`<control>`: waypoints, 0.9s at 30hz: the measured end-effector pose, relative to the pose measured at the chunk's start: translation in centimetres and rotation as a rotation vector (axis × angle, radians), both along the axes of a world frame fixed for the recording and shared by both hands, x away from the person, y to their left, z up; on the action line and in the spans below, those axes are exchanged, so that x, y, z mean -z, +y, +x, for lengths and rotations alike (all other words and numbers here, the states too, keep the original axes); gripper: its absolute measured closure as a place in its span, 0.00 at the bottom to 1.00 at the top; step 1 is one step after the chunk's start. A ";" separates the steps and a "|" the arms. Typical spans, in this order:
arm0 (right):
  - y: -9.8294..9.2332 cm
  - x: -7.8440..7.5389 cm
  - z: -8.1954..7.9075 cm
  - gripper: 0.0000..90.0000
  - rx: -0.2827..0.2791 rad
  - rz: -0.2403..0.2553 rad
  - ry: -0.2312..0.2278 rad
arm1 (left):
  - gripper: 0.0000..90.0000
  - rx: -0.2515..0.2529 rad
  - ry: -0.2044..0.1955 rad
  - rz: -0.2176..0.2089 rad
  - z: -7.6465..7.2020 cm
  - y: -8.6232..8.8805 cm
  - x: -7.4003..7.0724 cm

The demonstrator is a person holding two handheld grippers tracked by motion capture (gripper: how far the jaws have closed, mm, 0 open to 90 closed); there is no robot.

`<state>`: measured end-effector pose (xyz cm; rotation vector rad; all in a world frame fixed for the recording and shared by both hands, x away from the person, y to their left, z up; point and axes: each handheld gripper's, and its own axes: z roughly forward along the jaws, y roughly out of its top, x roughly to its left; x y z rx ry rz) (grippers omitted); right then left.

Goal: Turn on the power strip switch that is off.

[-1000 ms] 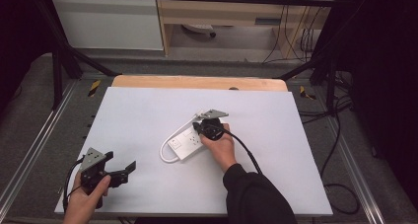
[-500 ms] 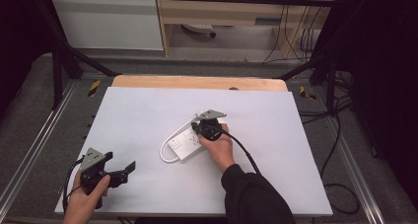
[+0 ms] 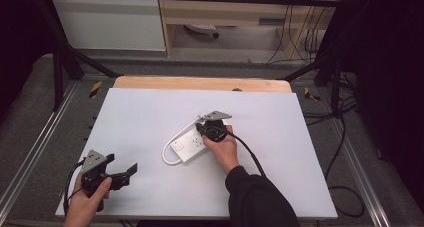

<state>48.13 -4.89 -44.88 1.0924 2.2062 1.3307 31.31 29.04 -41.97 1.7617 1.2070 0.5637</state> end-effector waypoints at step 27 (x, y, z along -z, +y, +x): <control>-0.1 -0.6 -0.1 1.00 -0.012 -0.006 -0.006 | 0.08 -0.004 0.003 0.003 0.0 0.1 0.1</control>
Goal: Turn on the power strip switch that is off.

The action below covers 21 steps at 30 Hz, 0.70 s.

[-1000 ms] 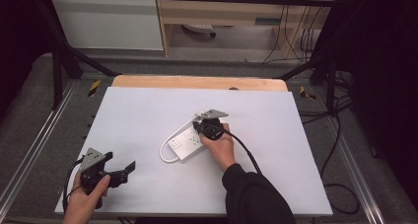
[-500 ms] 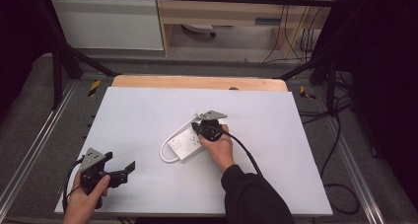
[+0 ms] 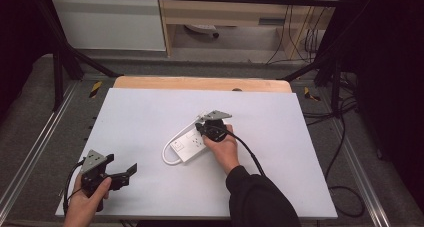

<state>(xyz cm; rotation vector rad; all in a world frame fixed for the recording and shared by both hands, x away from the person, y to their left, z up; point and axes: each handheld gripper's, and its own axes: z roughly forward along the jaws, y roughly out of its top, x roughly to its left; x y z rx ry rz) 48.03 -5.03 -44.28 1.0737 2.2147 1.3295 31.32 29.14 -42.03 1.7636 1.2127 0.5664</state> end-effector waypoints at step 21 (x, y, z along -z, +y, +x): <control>-1.7 -2.4 -0.2 1.00 0.011 0.026 -0.019 | 0.08 -0.002 0.004 0.008 0.0 0.0 0.1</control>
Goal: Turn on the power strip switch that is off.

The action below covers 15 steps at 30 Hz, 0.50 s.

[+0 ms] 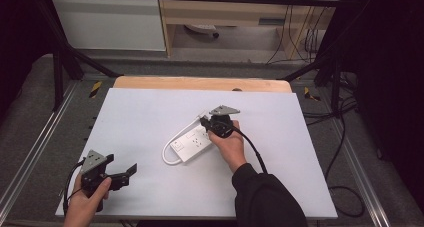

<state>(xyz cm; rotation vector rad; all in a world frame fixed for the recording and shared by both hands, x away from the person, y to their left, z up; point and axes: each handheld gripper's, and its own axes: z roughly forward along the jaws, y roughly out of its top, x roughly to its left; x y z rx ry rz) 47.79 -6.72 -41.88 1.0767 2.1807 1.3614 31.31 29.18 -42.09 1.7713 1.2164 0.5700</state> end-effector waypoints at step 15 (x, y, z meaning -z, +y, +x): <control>-1.4 -1.4 -0.1 0.90 0.008 0.041 0.036 | 0.08 0.004 0.004 0.004 0.0 -0.1 0.1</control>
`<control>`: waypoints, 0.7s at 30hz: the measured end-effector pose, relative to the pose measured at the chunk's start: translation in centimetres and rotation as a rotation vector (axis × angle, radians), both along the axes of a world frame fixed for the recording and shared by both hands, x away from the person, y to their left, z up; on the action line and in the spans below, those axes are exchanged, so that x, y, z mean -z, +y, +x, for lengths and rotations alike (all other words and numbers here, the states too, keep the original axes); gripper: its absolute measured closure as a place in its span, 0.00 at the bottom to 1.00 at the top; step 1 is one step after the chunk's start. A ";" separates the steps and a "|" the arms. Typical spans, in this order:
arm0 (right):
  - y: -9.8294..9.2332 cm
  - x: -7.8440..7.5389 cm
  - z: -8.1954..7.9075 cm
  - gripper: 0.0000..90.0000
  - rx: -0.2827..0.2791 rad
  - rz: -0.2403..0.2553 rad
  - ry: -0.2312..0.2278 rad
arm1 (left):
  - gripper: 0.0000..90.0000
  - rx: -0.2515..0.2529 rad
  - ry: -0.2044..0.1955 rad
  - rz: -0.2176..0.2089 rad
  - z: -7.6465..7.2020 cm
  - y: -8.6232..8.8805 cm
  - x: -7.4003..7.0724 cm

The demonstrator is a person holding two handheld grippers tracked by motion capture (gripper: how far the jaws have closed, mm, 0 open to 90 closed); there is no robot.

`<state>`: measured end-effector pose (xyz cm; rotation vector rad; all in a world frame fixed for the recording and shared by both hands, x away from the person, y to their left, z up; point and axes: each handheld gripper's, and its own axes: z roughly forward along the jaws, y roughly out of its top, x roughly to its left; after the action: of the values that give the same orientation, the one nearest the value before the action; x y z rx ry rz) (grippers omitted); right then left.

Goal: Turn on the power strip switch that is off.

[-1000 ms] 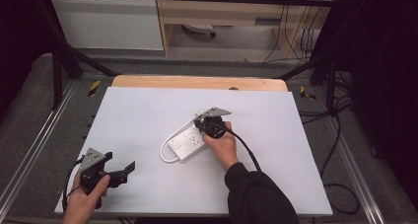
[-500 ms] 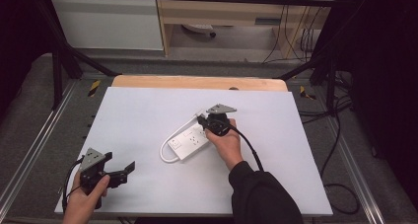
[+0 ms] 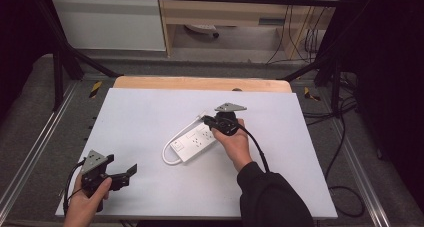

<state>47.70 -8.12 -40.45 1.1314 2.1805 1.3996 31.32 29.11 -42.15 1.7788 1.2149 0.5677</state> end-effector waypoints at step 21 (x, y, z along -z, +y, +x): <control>-3.9 -2.5 -1.0 0.12 0.071 -0.053 0.085 | 0.08 0.002 0.008 0.004 0.1 -0.1 0.1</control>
<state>46.67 -11.97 -37.94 1.2581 2.1981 1.2783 31.37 29.06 -42.28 1.7870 1.2177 0.5625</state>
